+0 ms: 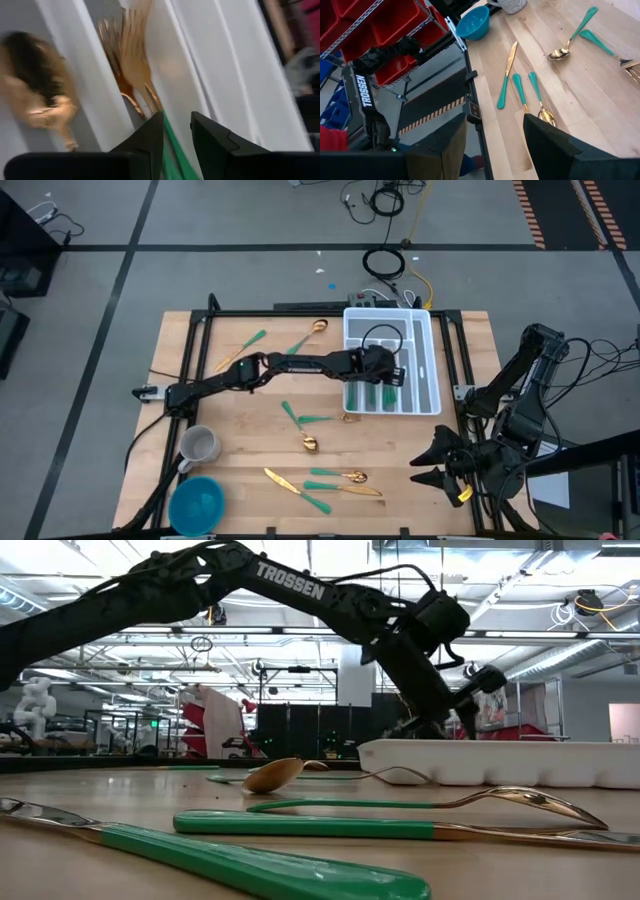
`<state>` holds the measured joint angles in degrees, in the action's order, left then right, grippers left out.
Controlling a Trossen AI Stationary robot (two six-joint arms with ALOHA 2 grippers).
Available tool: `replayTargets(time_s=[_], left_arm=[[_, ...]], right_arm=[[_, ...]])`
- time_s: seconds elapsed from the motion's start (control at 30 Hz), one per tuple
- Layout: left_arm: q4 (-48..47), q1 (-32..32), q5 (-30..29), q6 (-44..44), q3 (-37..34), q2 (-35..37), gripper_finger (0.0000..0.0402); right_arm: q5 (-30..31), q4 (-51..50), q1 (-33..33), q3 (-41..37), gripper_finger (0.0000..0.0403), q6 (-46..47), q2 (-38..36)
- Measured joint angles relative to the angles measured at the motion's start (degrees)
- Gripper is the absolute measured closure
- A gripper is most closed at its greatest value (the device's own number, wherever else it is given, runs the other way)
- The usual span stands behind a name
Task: Sort silverware
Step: Put the top green fork into the white cutlery tray, then put the middle green spoon into the white cutlery tray
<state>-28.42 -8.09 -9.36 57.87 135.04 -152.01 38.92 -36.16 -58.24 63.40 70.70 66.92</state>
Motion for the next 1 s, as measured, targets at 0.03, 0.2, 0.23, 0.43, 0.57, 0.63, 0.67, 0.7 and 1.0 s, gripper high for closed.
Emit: replayTargets(time_s=[0.03,0.2,0.23,0.43,0.57,0.63,0.67,0.7,1.0], left_arm=[[-1.15,-0.08,-0.72,-0.19,-0.05,0.35,0.0297],[-2.53,-0.67,-2.23,-2.8,-0.15,1.23,0.0299],[-3.11,-0.67,-2.23,-2.89,-0.15,1.32,0.0299],[-7.01,-0.67,-2.22,-2.87,-0.04,1.67,0.03],[-7.05,-0.51,-2.52,-2.88,-0.04,1.89,0.03],[-6.87,-0.51,-2.54,-2.83,-0.08,2.0,0.03],[-6.9,-0.51,-2.5,-2.83,-0.15,2.36,0.03],[-7.05,-0.54,-2.56,-2.91,-0.2,2.6,0.03],[-9.71,-1.8,-4.09,-10.88,-0.25,10.48,0.03]], right_arm=[[0.04,0.04,0.0,0.0,0.0213,0.0,0.0],[0.38,0.04,0.0,0.0,0.0213,-0.65,-0.02],[0.44,0.05,0.0,0.0,0.0213,-0.9,-0.02],[0.61,0.39,0.0,0.0,0.0213,-0.97,-0.02],[0.86,0.8,0.0,0.0,0.0213,-1.11,-0.02],[1.59,1.15,0.0,0.0,0.0213,-1.11,-0.02],[1.7,1.2,0.0,0.0,0.0213,-1.14,-0.02],[1.73,1.25,0.0,0.0,0.0213,-1.26,-0.02],[3.23,0.52,0.0,0.0,0.0213,-2.89,0.0]])
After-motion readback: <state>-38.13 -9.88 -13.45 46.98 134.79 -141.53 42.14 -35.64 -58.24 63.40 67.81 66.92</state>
